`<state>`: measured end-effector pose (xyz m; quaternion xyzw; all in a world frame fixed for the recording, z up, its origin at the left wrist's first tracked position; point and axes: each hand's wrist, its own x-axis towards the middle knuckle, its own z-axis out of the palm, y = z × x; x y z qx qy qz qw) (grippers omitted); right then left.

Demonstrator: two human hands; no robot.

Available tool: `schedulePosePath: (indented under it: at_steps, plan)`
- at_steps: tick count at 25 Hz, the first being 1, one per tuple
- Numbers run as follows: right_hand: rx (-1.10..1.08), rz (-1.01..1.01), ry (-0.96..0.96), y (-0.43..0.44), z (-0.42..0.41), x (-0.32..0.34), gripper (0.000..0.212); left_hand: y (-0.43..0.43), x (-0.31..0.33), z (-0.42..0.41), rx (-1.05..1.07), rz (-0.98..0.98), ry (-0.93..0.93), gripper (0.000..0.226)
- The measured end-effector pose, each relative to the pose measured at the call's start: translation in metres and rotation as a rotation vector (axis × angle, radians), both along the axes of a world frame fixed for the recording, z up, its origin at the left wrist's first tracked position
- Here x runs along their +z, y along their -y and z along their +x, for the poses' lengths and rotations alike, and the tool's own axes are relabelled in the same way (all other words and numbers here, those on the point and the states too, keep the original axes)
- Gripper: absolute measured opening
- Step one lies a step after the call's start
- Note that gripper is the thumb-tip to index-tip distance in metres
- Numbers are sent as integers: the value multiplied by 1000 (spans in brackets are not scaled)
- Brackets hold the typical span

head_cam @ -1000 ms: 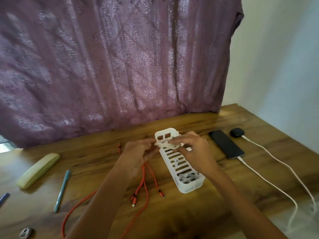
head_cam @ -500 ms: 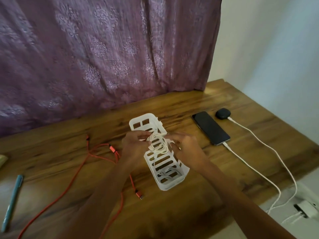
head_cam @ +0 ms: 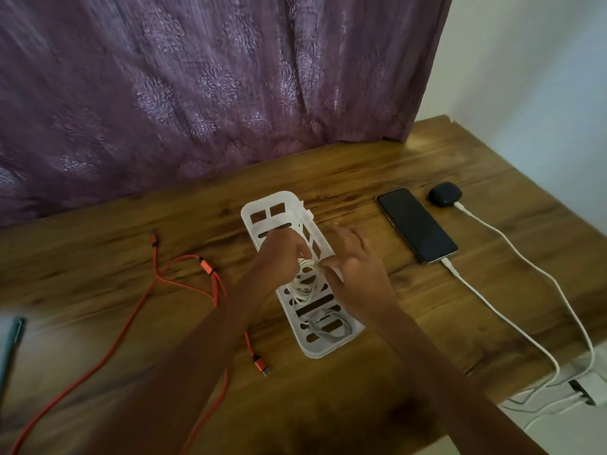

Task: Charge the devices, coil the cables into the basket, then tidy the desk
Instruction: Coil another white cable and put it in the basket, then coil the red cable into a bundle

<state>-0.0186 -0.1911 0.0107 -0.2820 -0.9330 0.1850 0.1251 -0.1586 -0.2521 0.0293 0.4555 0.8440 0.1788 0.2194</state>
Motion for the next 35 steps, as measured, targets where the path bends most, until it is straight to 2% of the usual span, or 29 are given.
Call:
schedulePosePath:
  at_steps: [3,9,12,15,19,23,26,31,35]
  plan:
    - [7,-41,64,0,-2,-8,25,-4,-7,-1,-61,-55,-20,32]
    - [-83,-158,-142,-2,-3,-13,20,1,-14,2,-127,-77,-61,33]
    - [-84,-156,-163,-3,-2,-12,21,7,-10,6,-145,-43,-61,37]
    - [-78,-144,-159,-2,-1,-6,23,17,-1,12,-137,52,-151,34]
    - [-69,-131,-200,6,-7,10,23,42,9,10,12,264,-80,23]
    - [32,-116,-283,37,-29,32,21,93,24,1,186,427,-54,19]
    - [106,-111,-366,68,-54,37,17,139,23,-8,302,458,-105,19]
    - [238,-180,-242,124,-94,24,19,215,9,-24,561,376,-173,18]
    - [369,-172,-26,155,-110,3,25,259,-7,-22,681,337,-119,19]
